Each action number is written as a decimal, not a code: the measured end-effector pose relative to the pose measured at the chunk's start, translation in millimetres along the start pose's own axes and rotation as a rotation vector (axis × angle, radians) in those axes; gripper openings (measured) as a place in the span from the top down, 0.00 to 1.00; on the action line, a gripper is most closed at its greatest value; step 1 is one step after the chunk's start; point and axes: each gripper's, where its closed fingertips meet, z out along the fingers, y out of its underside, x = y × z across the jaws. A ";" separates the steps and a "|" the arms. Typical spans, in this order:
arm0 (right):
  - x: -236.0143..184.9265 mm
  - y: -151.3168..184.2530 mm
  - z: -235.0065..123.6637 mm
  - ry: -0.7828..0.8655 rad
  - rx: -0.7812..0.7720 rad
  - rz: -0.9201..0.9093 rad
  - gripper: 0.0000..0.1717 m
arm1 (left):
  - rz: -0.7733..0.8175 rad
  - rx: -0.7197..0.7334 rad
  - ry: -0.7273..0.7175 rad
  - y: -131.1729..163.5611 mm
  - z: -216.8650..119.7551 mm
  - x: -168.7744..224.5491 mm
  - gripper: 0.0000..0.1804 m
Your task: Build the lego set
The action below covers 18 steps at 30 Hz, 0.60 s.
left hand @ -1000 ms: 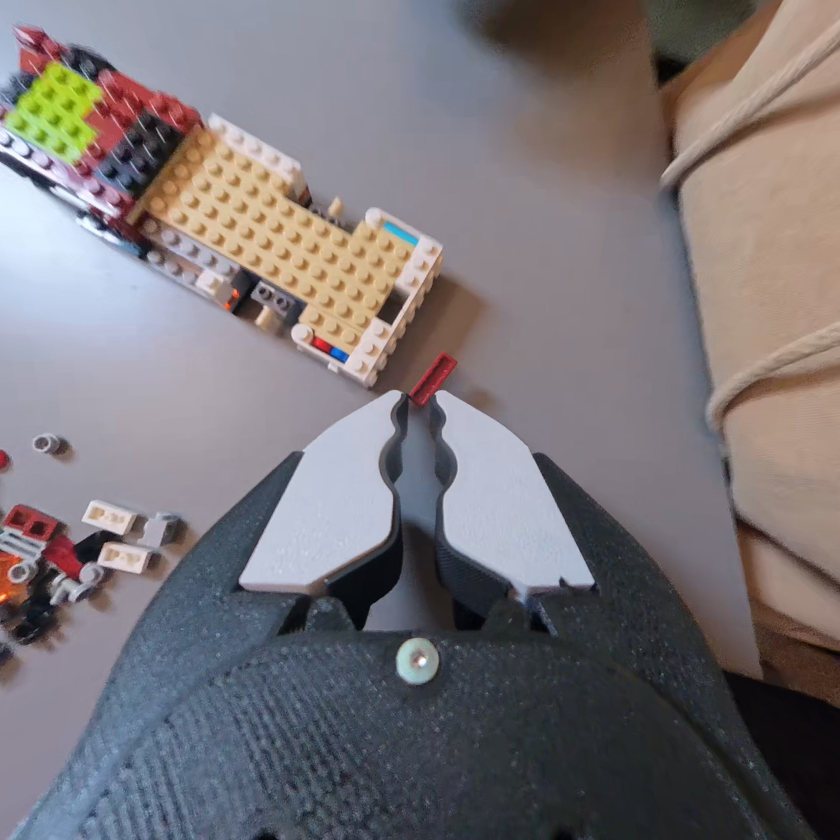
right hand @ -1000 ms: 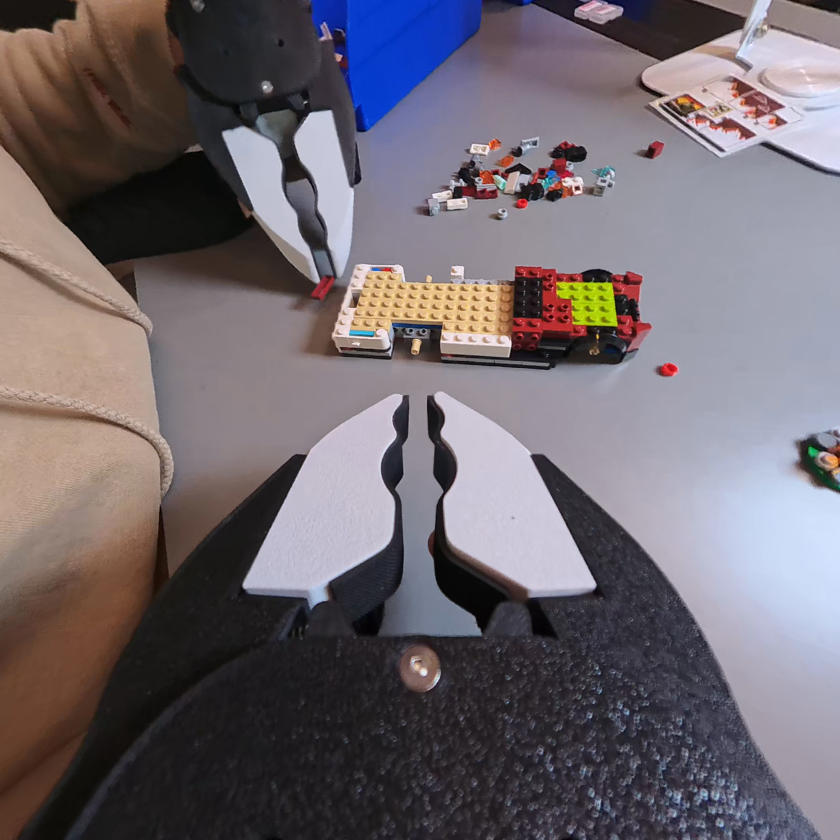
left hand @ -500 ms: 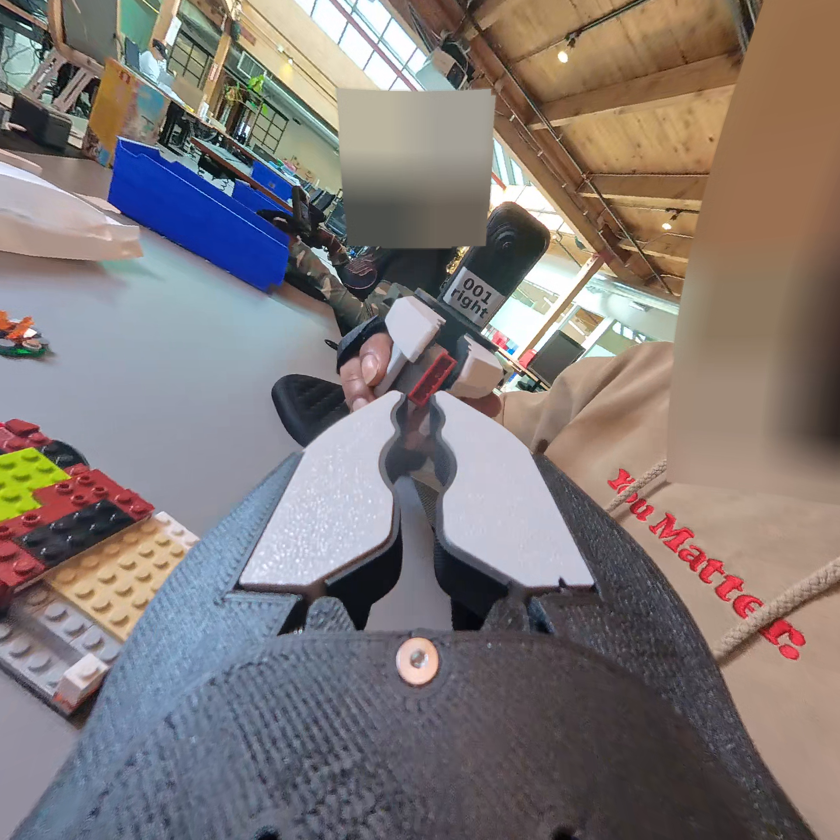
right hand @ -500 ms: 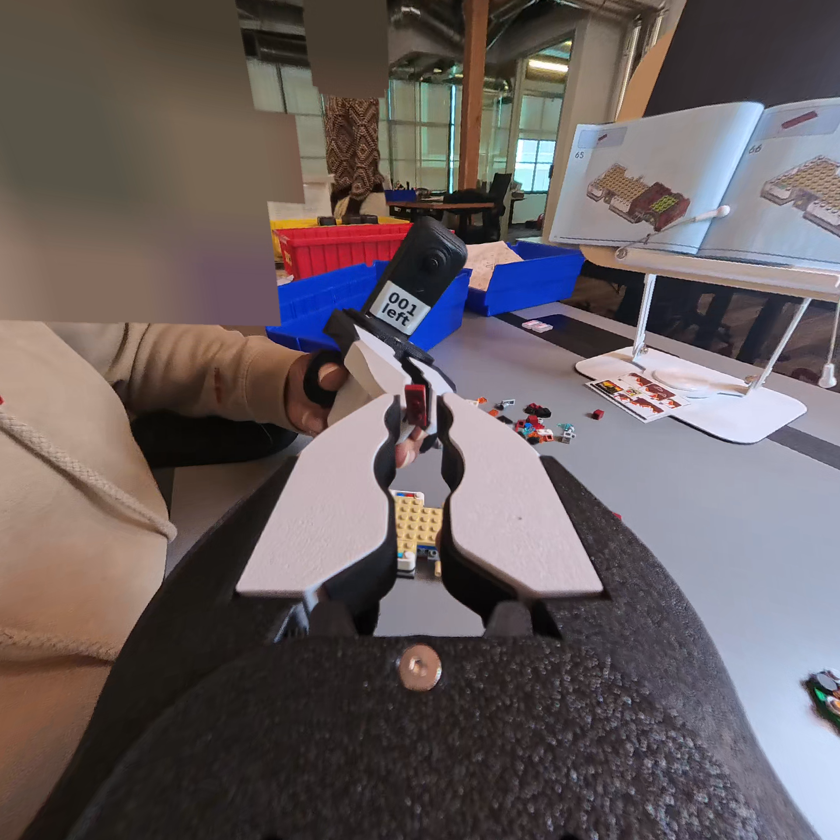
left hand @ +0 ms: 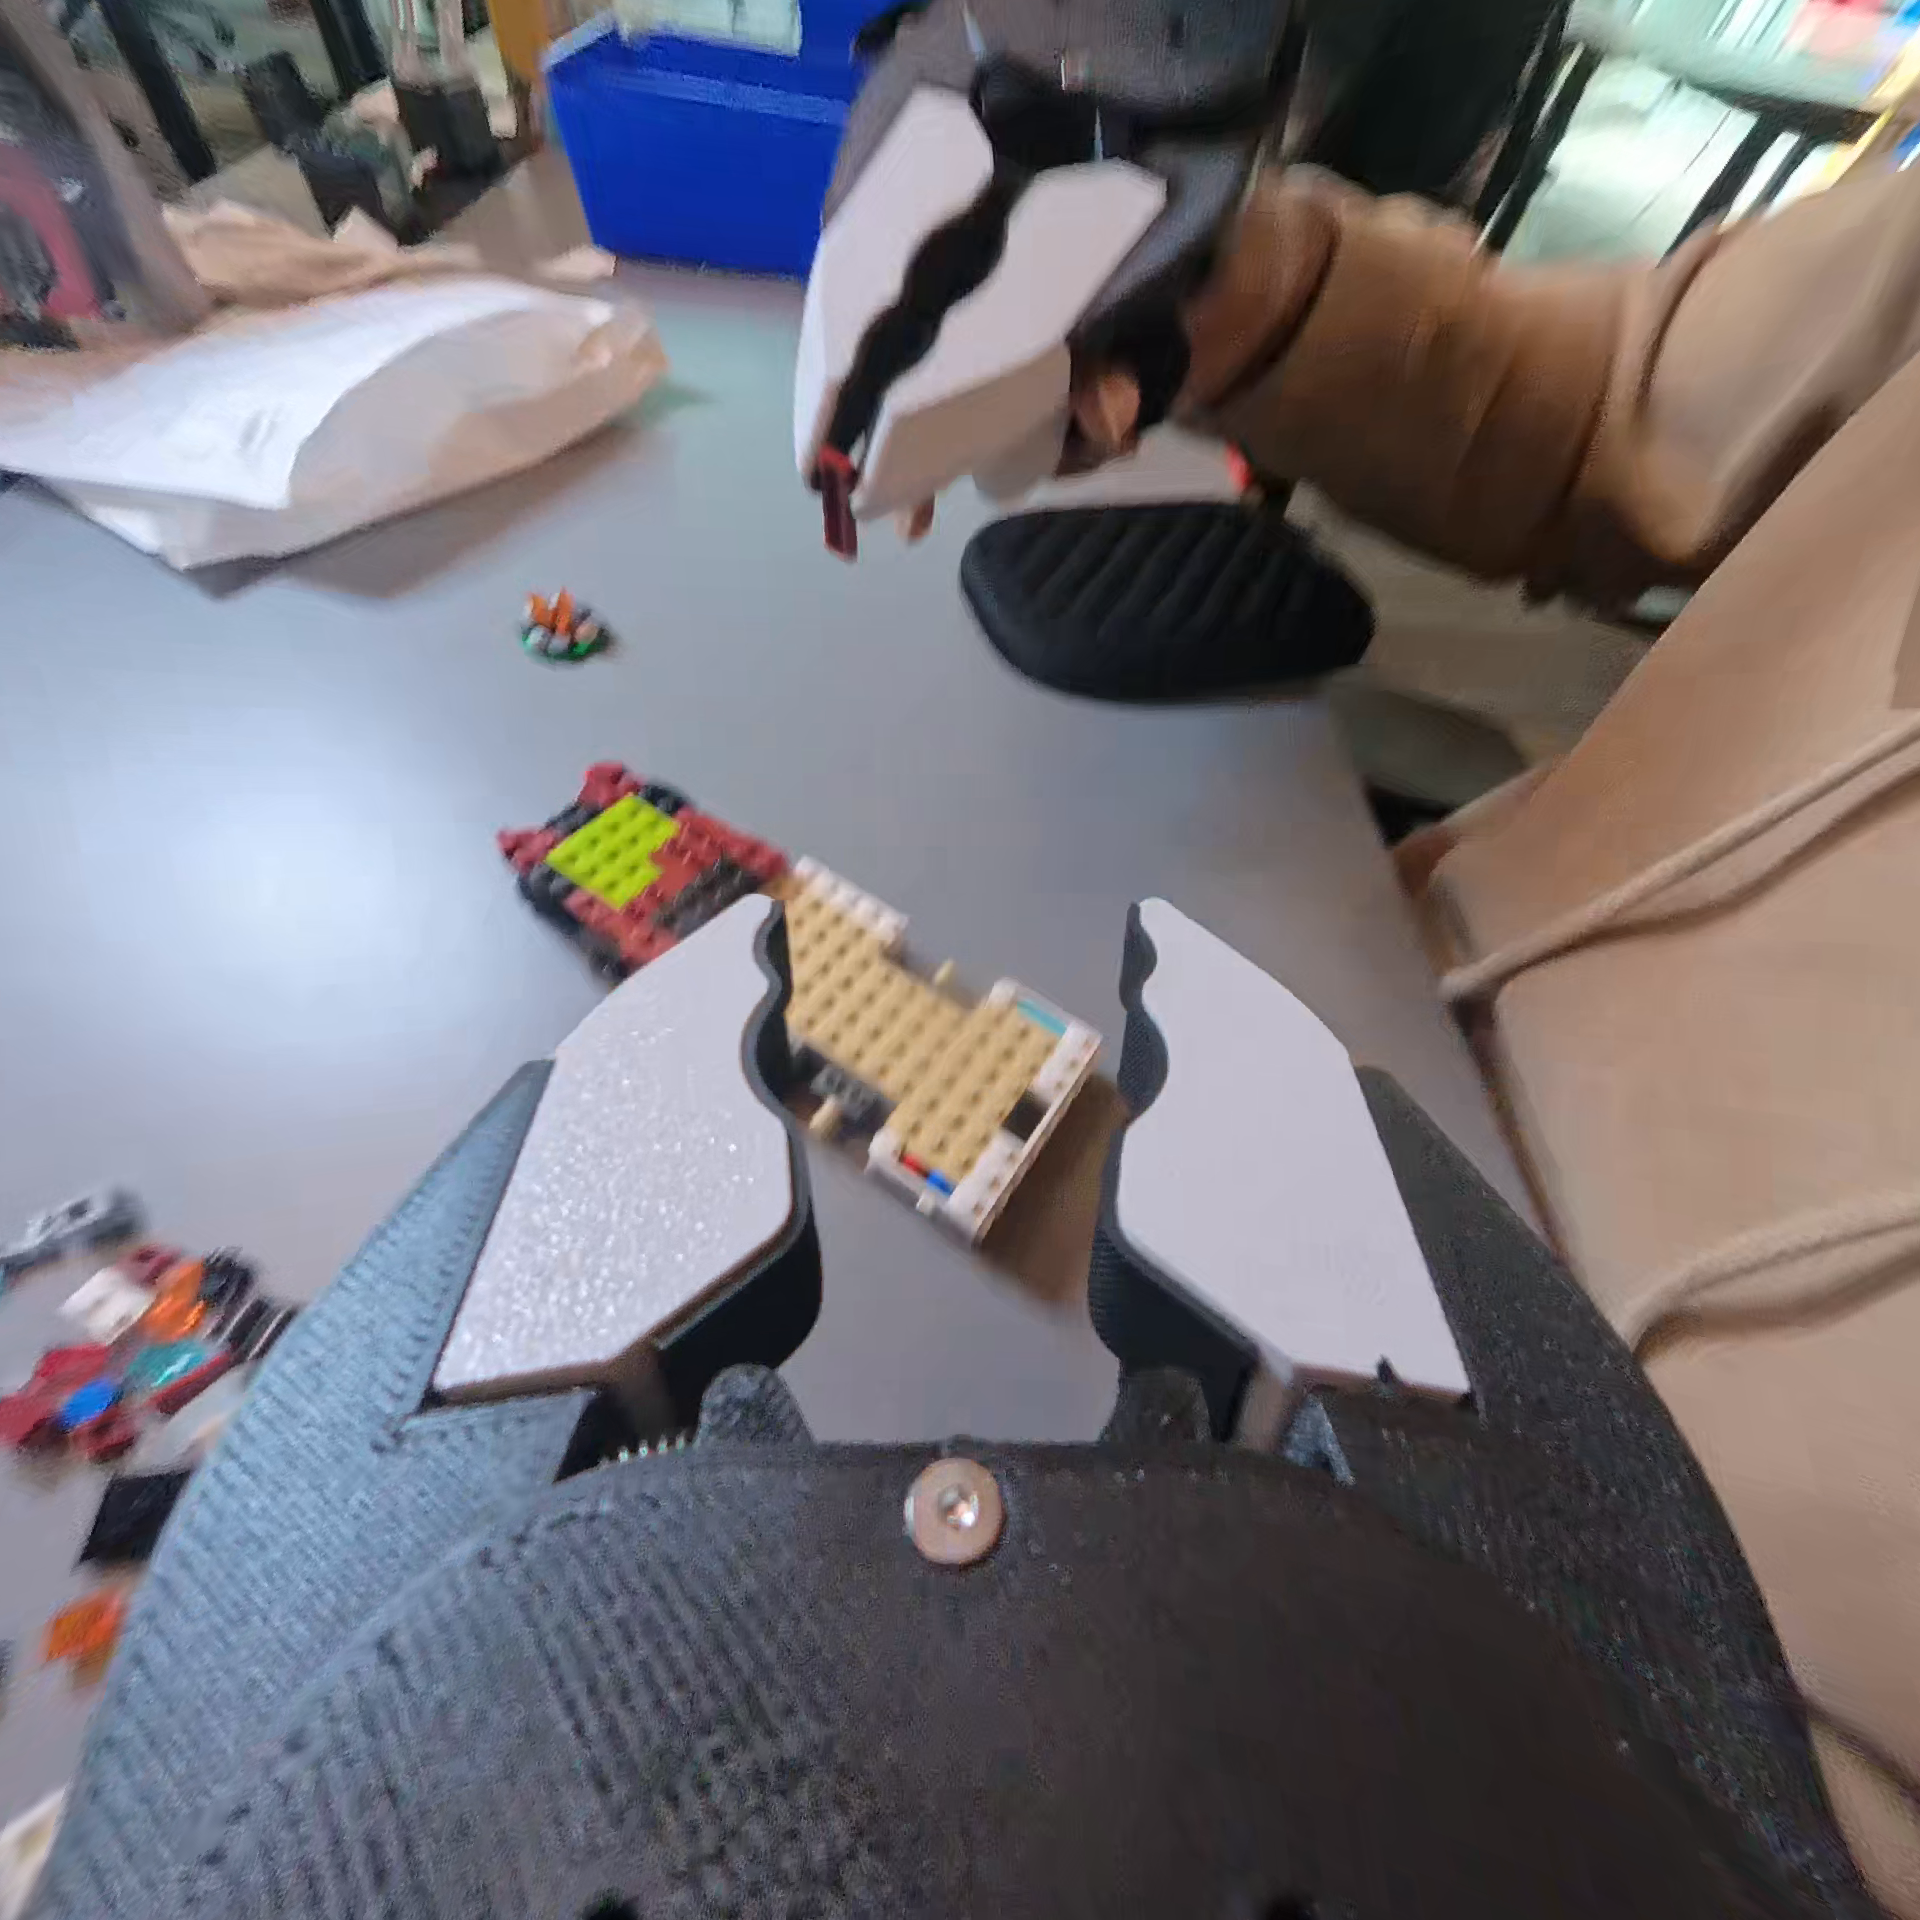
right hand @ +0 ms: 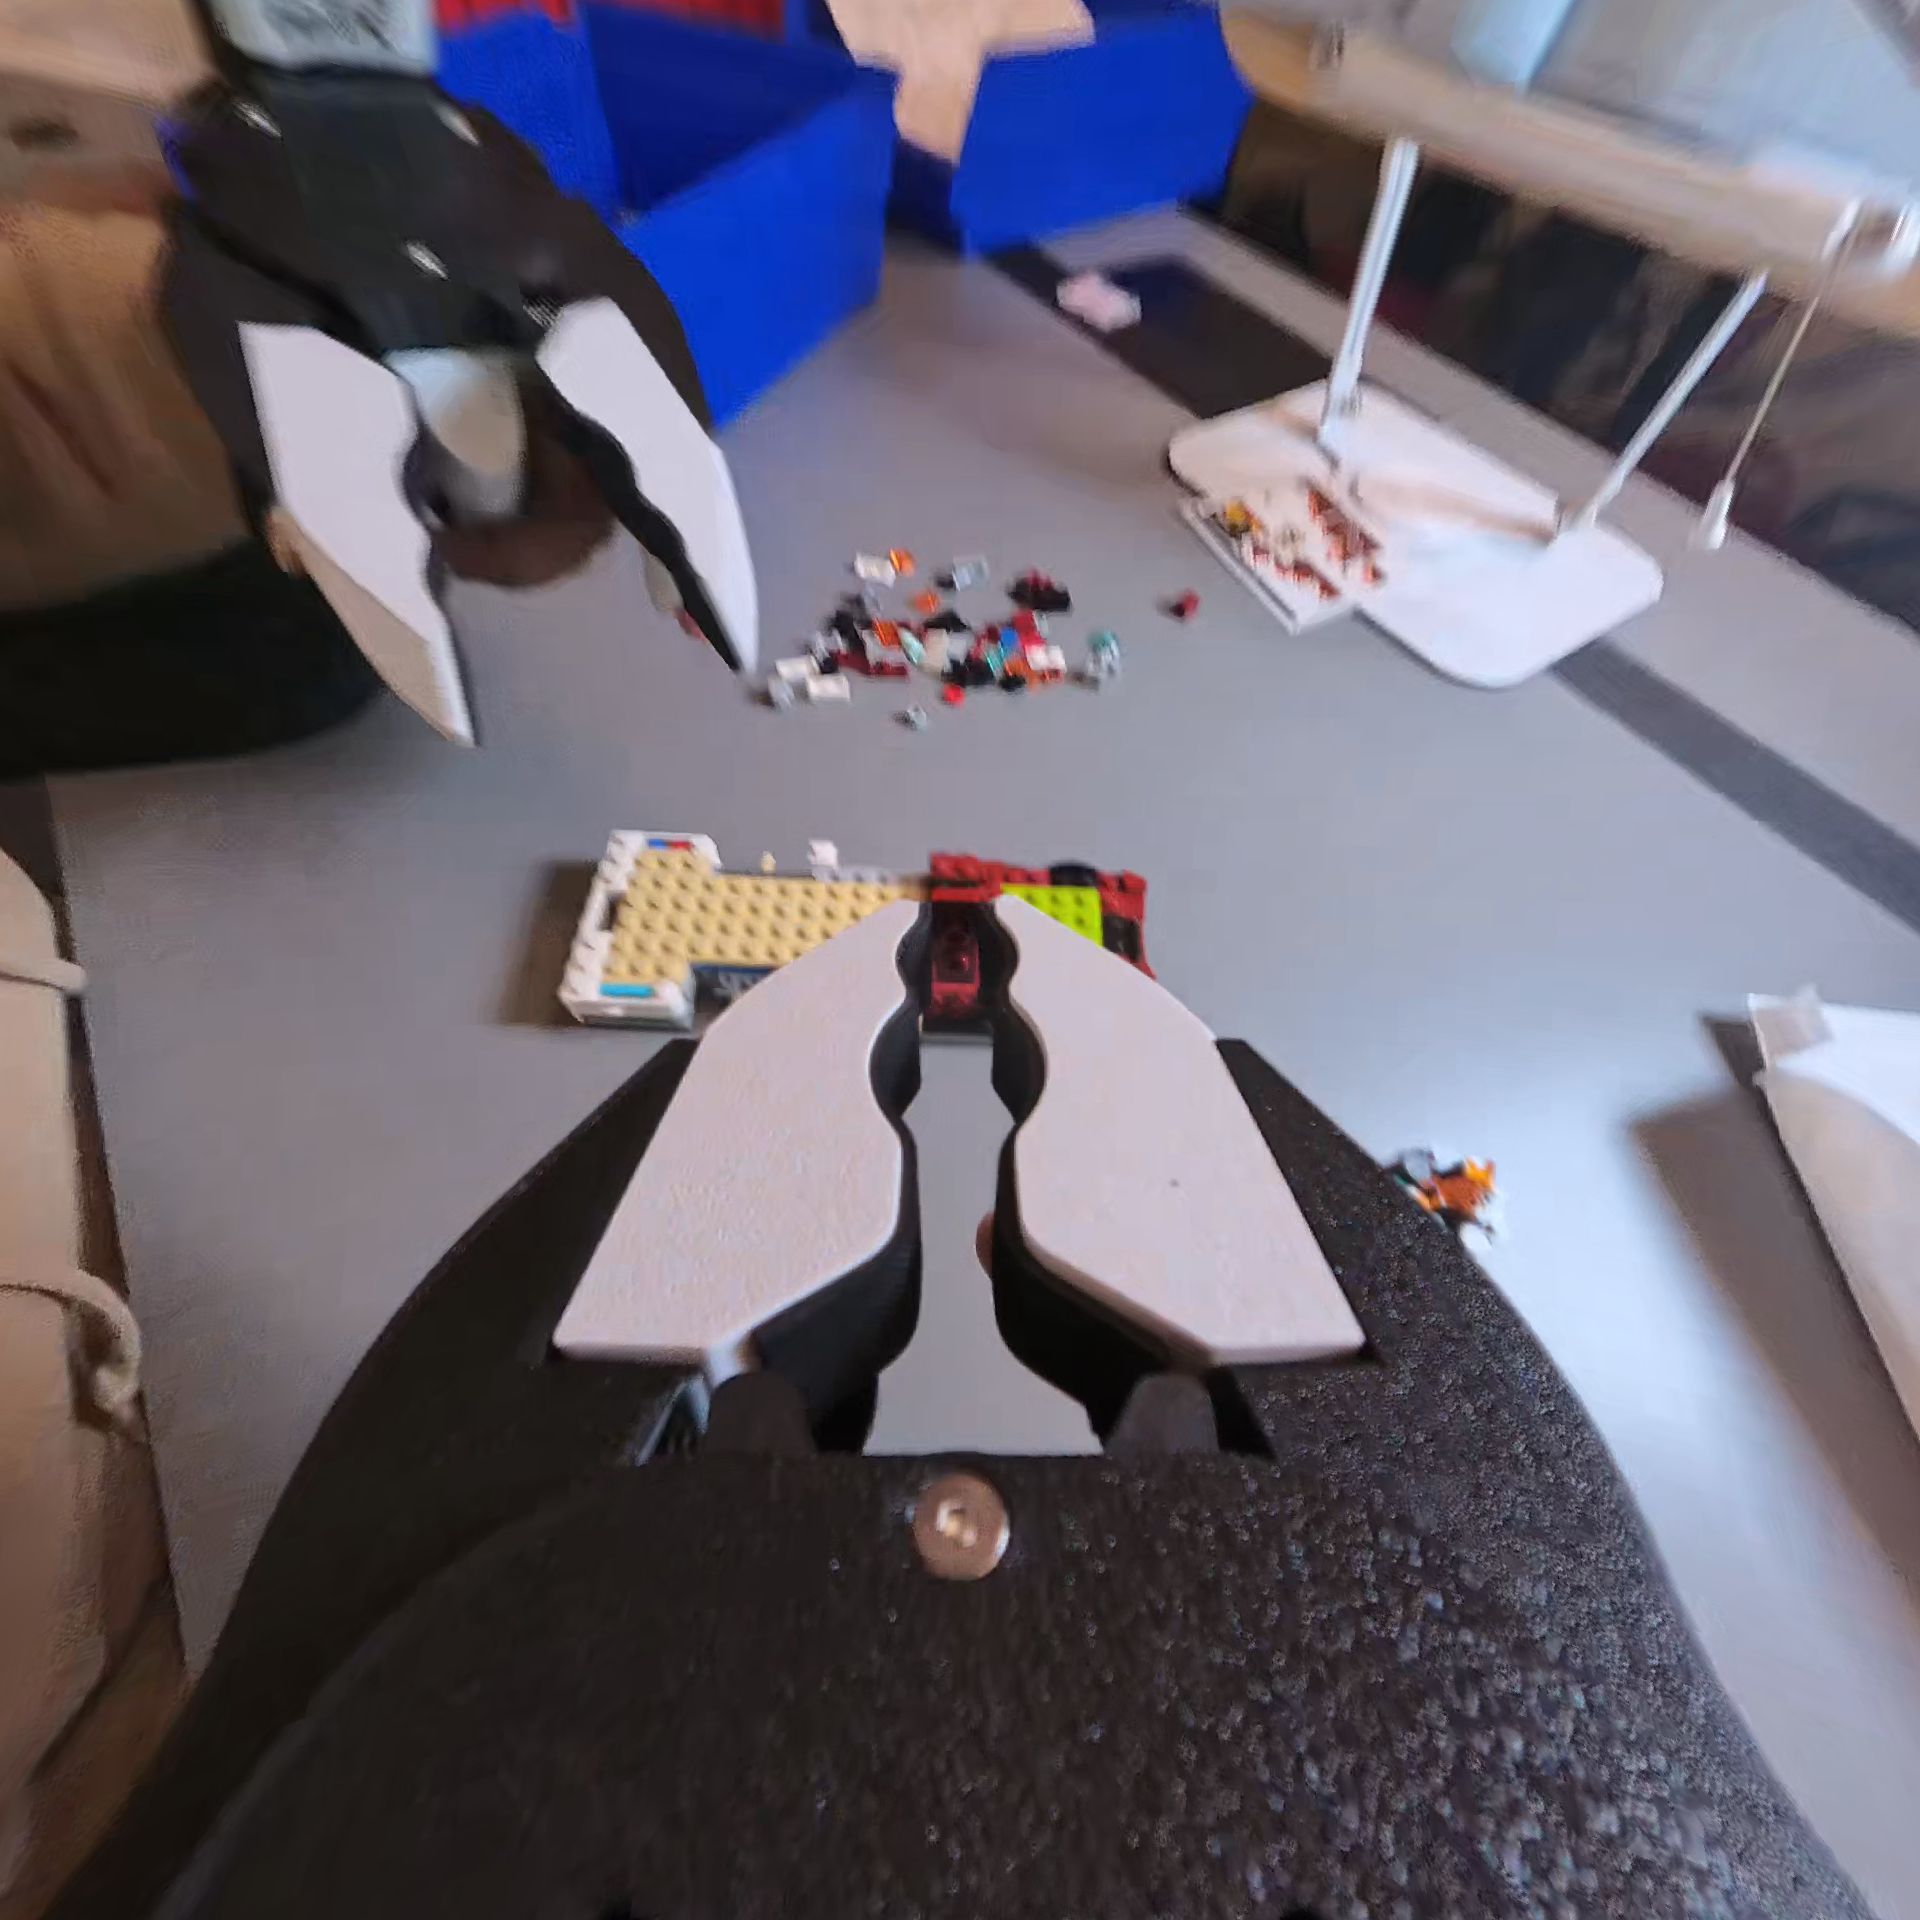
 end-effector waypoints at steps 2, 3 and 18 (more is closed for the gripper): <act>13.9 15.1 9.9 -0.017 -0.103 0.032 0.95 | 0.015 -0.111 -0.034 25.7 -5.9 -7.5 0.62; 19.4 20.7 16.7 -0.027 -0.145 0.047 0.95 | 0.004 -0.157 -0.045 39.0 -6.0 -10.8 0.60; 19.5 47.2 102.6 -0.293 -0.614 0.115 0.95 | 0.141 -0.346 -0.063 94.8 22.1 -2.9 0.79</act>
